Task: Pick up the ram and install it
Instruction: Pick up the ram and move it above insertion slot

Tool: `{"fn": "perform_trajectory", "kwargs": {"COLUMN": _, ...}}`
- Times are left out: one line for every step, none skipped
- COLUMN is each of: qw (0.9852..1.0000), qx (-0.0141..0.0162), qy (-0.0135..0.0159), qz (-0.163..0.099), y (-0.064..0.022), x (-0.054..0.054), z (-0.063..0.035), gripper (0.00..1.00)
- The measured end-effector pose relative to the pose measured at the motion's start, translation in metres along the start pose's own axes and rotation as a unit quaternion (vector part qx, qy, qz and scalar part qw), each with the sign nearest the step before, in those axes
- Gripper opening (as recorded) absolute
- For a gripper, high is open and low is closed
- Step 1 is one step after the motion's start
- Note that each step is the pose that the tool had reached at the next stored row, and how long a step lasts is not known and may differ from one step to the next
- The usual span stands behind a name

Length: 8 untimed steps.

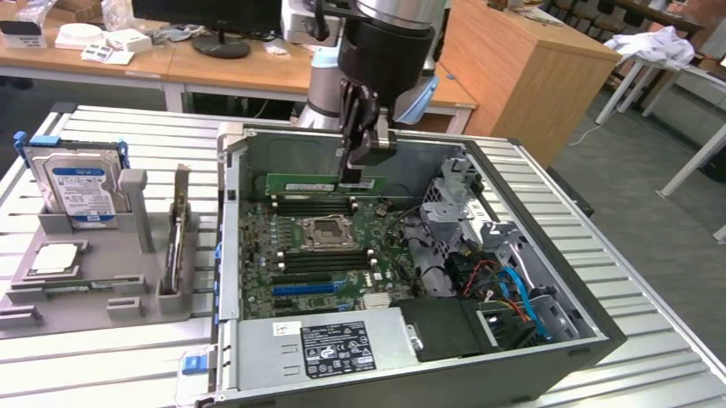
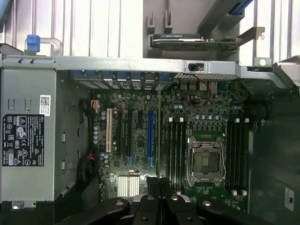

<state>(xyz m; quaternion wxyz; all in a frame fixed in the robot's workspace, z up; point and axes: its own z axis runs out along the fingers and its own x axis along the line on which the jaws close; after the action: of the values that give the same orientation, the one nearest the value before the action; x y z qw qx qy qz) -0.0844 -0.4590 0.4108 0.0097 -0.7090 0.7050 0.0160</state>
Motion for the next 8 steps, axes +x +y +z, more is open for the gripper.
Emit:
{"fn": "perform_trajectory", "kwargs": {"qw": 1.0000, "qx": 0.0000, "qy": 0.0000, "qz": 0.000, "y": -0.0009, "x": 0.000, "z": 0.0000, "gripper": 0.11}}
{"fn": "perform_trajectory", "kwargs": {"qw": 1.0000, "qx": 0.0000, "qy": 0.0000, "qz": 0.000, "y": -0.0021, "x": 0.000, "z": 0.0000, "gripper": 0.11}}
{"fn": "perform_trajectory", "kwargs": {"qw": 1.0000, "qx": 0.0000, "qy": 0.0000, "qz": 0.000, "y": -0.0034, "x": 0.000, "z": 0.0000, "gripper": 0.11}}
{"fn": "perform_trajectory", "kwargs": {"qw": 1.0000, "qx": 0.0000, "qy": 0.0000, "qz": 0.000, "y": -0.0049, "x": 0.000, "z": 0.0000, "gripper": 0.11}}
{"fn": "perform_trajectory", "kwargs": {"qw": 1.0000, "qx": 0.0000, "qy": 0.0000, "qz": 0.000, "y": -0.0066, "x": 0.000, "z": 0.0000, "gripper": 0.11}}
{"fn": "perform_trajectory", "kwargs": {"qw": 1.0000, "qx": 0.0000, "qy": 0.0000, "qz": 0.000, "y": -0.0084, "x": 0.000, "z": -0.0001, "gripper": 0.11}}
{"fn": "perform_trajectory", "kwargs": {"qw": 1.0000, "qx": 0.0000, "qy": 0.0000, "qz": 0.000, "y": -0.0101, "x": 0.000, "z": -0.0001, "gripper": 0.11}}
{"fn": "perform_trajectory", "kwargs": {"qw": 1.0000, "qx": 0.0000, "qy": 0.0000, "qz": 0.000, "y": -0.0116, "x": 0.000, "z": -0.0001, "gripper": 0.11}}
